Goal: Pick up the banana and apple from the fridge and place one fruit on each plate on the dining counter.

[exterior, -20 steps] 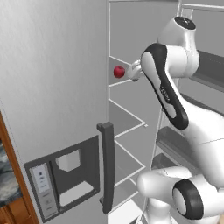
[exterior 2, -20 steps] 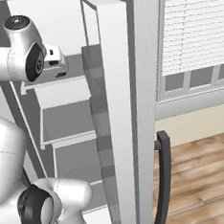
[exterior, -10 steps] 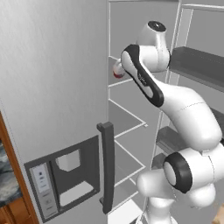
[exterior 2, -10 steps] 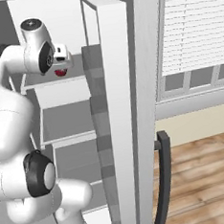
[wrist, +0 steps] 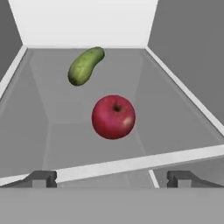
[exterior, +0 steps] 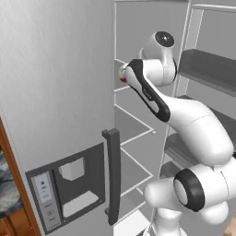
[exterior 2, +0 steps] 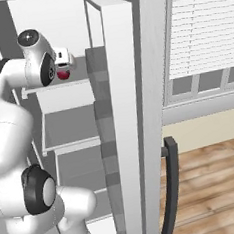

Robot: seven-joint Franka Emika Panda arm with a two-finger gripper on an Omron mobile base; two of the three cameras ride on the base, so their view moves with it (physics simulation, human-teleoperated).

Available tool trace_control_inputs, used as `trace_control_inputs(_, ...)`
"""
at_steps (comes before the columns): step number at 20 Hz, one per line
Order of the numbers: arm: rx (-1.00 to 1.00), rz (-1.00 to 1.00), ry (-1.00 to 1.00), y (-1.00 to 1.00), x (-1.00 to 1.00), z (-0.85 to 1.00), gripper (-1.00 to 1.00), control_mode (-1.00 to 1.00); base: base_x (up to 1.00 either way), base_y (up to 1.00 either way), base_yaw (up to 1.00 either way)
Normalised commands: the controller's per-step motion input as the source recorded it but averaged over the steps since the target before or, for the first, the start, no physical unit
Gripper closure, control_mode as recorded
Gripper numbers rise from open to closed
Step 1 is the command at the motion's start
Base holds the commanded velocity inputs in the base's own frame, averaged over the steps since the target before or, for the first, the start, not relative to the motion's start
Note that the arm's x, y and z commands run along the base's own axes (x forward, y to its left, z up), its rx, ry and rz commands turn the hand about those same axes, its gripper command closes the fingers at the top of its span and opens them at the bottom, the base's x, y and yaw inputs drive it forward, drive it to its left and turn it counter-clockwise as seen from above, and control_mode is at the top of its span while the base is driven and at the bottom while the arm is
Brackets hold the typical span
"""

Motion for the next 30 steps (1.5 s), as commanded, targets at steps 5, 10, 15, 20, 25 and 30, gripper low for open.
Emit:
trace_control_inputs(5,0.08,0.0,-0.07,0.0,0.25,0.02,-1.0,-1.0,0.0,0.0,0.0)
trace_control_inputs(10,0.06,0.0,0.29,0.0,0.57,0.23,-1.0,-1.0,0.0,0.0,0.0)
trace_control_inputs(15,0.01,0.0,0.23,0.0,0.41,0.2,-1.0,-1.0,0.0,0.0,0.0)
trace_control_inputs(20,0.0,0.0,0.04,0.05,0.11,-0.16,-1.0,-1.0,0.0,0.0,0.0)
trace_control_inputs(25,0.0,0.0,0.05,0.01,0.01,-0.26,-1.0,-1.0,0.0,0.0,0.0)
trace_control_inputs(30,0.0,0.0,0.01,0.07,0.23,-0.26,-1.0,-1.0,0.0,0.0,0.0)
